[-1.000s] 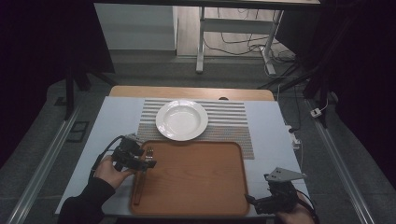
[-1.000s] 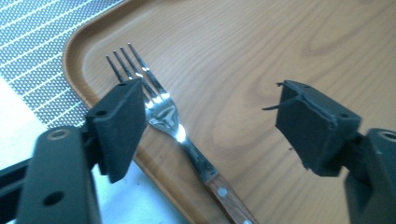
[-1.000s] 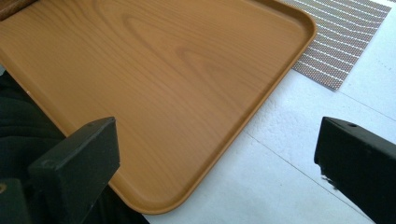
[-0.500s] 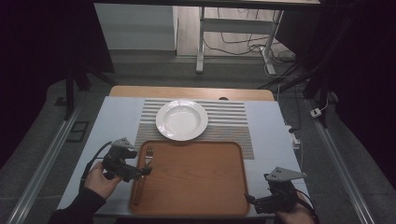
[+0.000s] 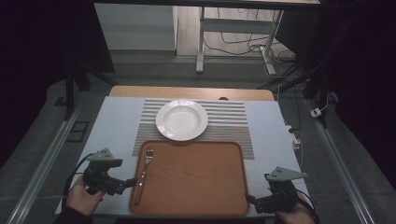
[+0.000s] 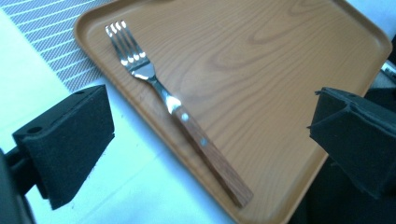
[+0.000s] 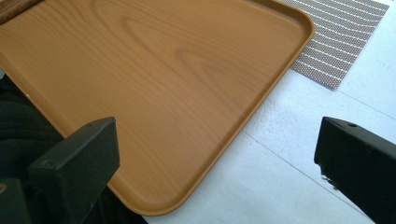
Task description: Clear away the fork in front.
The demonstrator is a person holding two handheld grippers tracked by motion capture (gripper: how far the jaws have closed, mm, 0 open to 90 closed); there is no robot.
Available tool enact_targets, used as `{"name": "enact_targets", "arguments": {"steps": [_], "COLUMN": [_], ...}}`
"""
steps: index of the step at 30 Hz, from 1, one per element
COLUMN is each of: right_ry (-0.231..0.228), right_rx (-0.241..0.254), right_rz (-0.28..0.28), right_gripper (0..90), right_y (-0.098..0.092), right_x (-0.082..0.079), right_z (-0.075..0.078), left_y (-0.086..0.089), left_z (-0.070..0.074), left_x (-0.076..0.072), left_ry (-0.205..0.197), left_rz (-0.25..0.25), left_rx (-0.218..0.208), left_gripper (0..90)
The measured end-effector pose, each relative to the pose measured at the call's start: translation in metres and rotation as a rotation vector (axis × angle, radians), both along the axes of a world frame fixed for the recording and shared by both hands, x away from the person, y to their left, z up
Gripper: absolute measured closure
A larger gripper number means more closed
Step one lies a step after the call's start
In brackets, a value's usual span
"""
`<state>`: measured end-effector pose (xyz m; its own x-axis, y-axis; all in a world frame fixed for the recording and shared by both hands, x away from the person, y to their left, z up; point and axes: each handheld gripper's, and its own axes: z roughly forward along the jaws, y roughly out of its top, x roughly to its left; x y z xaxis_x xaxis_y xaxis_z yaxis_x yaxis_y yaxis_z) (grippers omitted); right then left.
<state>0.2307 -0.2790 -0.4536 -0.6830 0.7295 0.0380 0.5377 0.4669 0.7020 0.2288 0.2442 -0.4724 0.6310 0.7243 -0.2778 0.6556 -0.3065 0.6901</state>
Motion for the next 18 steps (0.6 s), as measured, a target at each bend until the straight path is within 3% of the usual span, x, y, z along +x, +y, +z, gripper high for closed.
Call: {"name": "enact_targets", "arguments": {"steps": [6,10,18], "right_ry": [0.003,0.000,0.008], "right_rx": [0.001,-0.002,-0.010], "right_rz": [-0.003,-0.003,-0.003], "right_gripper": [0.3,0.3,0.3], "right_y": [0.000,0.000,0.001], "right_x": [0.000,-0.001,0.000], "right_z": [0.000,0.000,0.000], "left_y": [0.014,0.020,0.023], "left_z": [-0.006,-0.012,-0.012], "left_x": [-0.017,-0.027,-0.029], "left_ry": [-0.003,0.009,0.028], "left_rz": [0.025,0.039,0.055], "left_rx": [-0.019,-0.001,0.002], "left_gripper": [0.0,0.0,0.0]}}
